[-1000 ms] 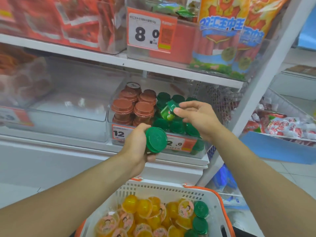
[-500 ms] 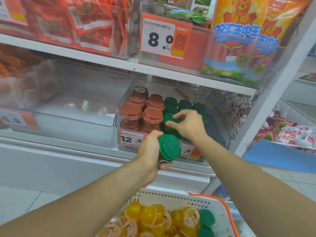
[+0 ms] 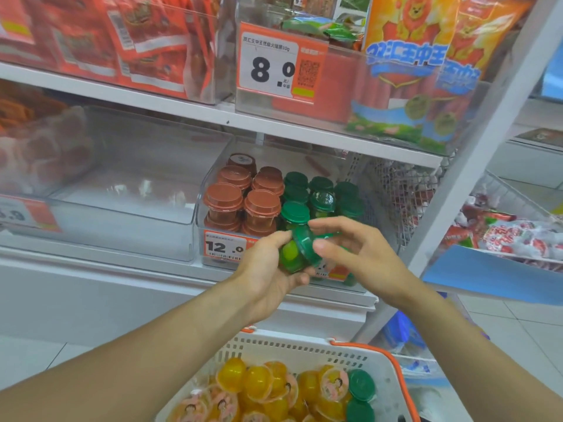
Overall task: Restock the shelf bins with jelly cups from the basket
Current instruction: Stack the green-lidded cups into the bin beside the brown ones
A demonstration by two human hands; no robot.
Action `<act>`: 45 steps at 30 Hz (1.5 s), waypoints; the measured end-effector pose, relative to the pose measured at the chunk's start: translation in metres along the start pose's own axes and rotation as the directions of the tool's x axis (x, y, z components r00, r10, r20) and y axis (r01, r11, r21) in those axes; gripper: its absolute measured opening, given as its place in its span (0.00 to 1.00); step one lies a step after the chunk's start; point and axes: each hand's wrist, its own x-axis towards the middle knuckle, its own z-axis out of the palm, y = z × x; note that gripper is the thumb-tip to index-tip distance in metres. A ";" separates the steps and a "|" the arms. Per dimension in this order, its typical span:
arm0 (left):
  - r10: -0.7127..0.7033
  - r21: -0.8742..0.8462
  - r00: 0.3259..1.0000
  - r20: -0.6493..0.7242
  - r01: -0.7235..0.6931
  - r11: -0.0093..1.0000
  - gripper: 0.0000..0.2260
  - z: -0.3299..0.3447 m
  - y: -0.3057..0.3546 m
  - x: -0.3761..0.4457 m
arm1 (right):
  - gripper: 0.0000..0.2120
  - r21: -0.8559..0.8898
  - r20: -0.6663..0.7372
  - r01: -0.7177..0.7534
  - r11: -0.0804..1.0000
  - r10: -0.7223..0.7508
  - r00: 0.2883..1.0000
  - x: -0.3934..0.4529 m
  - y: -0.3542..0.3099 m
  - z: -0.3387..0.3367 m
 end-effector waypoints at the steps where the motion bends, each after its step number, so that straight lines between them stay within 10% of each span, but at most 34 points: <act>1: -0.003 0.005 1.000 0.029 0.003 1.000 0.17 0.001 0.000 0.000 | 0.20 0.086 0.058 -0.033 0.996 0.028 0.998 -0.008 0.003 -0.004; 7: -0.075 0.227 0.996 0.054 0.060 0.972 0.20 0.010 -0.005 -0.003 | 0.29 0.265 0.073 -0.018 0.964 -0.001 0.997 -0.022 0.014 -0.015; 14: 0.071 0.111 0.996 0.051 -0.076 0.991 0.18 0.015 -0.015 0.002 | 0.20 0.056 -0.177 -0.012 0.998 0.022 0.984 -0.017 0.015 -0.013; 20: 0.103 0.243 0.994 -0.034 -0.092 0.966 0.11 0.011 -0.011 0.003 | 0.31 0.350 -0.059 -0.072 0.934 0.098 0.993 0.000 0.013 -0.025; 24: 0.293 0.690 0.953 -0.074 -0.163 0.705 0.03 -0.002 -0.022 0.007 | 0.26 0.406 -0.173 -0.098 0.909 0.182 0.968 0.033 0.008 -0.039; 33: 0.335 0.832 0.941 0.046 -0.221 0.508 0.05 -0.012 -0.029 0.014 | 0.14 -0.431 -0.199 -0.199 0.880 0.123 0.972 0.073 0.033 -0.041; 45: 0.385 0.884 0.918 0.097 -0.257 0.390 0.05 -0.014 -0.034 0.016 | 0.12 -0.682 -0.178 -0.119 0.722 -0.005 0.984 0.069 0.036 -0.033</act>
